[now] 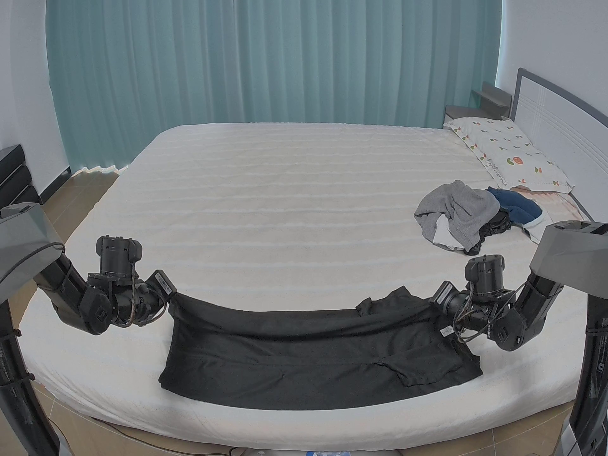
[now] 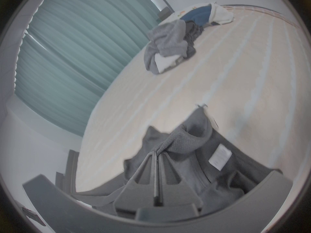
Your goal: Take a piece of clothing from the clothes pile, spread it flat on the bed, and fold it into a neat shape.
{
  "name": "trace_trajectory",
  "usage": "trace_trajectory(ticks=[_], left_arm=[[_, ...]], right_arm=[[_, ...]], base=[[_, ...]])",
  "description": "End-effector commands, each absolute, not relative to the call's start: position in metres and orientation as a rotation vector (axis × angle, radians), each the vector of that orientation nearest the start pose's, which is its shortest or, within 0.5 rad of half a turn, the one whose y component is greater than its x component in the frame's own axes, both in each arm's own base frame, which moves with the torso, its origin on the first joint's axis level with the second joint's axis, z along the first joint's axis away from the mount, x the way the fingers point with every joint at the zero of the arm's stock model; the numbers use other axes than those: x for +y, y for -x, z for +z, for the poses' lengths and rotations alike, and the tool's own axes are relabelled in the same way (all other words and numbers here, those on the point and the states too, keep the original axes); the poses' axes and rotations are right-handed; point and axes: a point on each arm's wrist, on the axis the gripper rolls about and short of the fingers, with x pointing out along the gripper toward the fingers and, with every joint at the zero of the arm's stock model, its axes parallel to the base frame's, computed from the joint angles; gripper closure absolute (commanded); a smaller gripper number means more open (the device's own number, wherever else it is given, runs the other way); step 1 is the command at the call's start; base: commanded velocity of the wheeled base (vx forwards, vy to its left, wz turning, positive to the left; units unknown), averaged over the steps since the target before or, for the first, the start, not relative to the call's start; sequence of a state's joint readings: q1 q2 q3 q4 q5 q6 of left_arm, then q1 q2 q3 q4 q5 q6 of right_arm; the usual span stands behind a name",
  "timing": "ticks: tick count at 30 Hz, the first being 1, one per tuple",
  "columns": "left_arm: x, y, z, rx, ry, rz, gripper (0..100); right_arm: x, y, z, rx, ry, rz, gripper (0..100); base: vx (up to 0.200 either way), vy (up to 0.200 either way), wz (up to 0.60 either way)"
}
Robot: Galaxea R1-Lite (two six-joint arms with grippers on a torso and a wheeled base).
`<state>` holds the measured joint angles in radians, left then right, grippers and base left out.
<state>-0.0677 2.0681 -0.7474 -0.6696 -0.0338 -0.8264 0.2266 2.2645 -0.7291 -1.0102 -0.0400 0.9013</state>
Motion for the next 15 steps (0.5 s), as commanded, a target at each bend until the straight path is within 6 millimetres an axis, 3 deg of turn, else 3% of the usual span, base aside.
trace_trajectory(ticks=[1, 5, 11, 15], left_arm=[[-0.023, -0.348, 0.057, 0.570, 0.809, 0.168, 100], [-0.021, -0.344, 0.057, 0.515, 0.810, 0.147, 100], [-0.019, -0.325, 0.028, 0.627, 0.647, 0.139, 100], [-0.015, -0.316, 0.021, 0.668, 0.575, 0.138, 100]], right_arm=[[0.076, -0.362, 0.021, 0.432, -0.864, -0.039, 100], [0.074, -0.353, 0.016, 0.394, -0.853, -0.024, 100], [0.071, -0.325, -0.007, 0.526, -0.741, -0.042, 100], [0.069, -0.313, -0.013, 0.578, -0.686, -0.031, 100]], base=[[0.000, 0.000, 0.00], [0.000, 0.000, 0.00], [0.000, 0.000, 0.00], [0.000, 0.000, 0.00]])
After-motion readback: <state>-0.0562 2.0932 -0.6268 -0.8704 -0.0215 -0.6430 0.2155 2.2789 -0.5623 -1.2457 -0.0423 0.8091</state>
